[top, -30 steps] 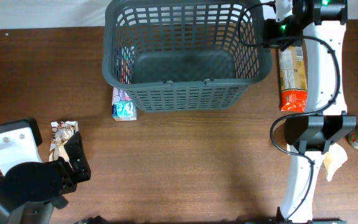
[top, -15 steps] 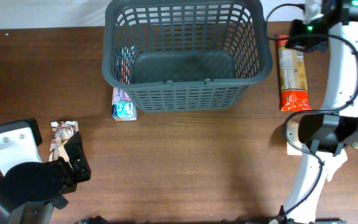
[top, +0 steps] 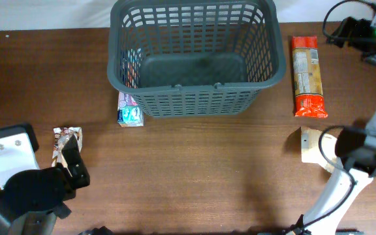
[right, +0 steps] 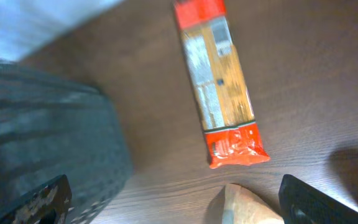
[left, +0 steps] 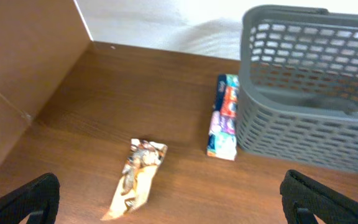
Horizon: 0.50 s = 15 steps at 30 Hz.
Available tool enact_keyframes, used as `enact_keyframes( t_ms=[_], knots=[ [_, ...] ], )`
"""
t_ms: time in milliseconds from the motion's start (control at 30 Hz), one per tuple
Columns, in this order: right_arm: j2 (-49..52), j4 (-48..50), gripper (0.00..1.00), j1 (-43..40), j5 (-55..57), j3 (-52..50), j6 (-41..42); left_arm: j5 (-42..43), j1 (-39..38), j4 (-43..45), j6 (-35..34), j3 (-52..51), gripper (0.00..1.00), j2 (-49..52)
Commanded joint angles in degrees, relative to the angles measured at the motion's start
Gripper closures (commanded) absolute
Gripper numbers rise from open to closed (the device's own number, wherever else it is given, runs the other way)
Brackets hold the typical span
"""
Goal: Pack container
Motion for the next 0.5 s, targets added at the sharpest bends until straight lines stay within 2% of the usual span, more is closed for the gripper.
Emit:
enact_keyframes(
  t_ms=[0,200,467],
  knots=[
    [-12.2,-0.4,0.01,0.0,-1.1,1.9,0.7,-5.2,0.3,0.0,1.2,-0.5,0.0,0.2],
    [-26.9,-0.4,0.01,0.0,5.8,-1.7,2.0,-6.2,0.3,0.0,1.1,-0.6,0.01,0.5],
    [-41.8,-0.4,0.01,0.0,13.8,-16.2,1.9,-6.9,2.7,0.6,1.1,-0.6,0.01,4.7]
  ],
)
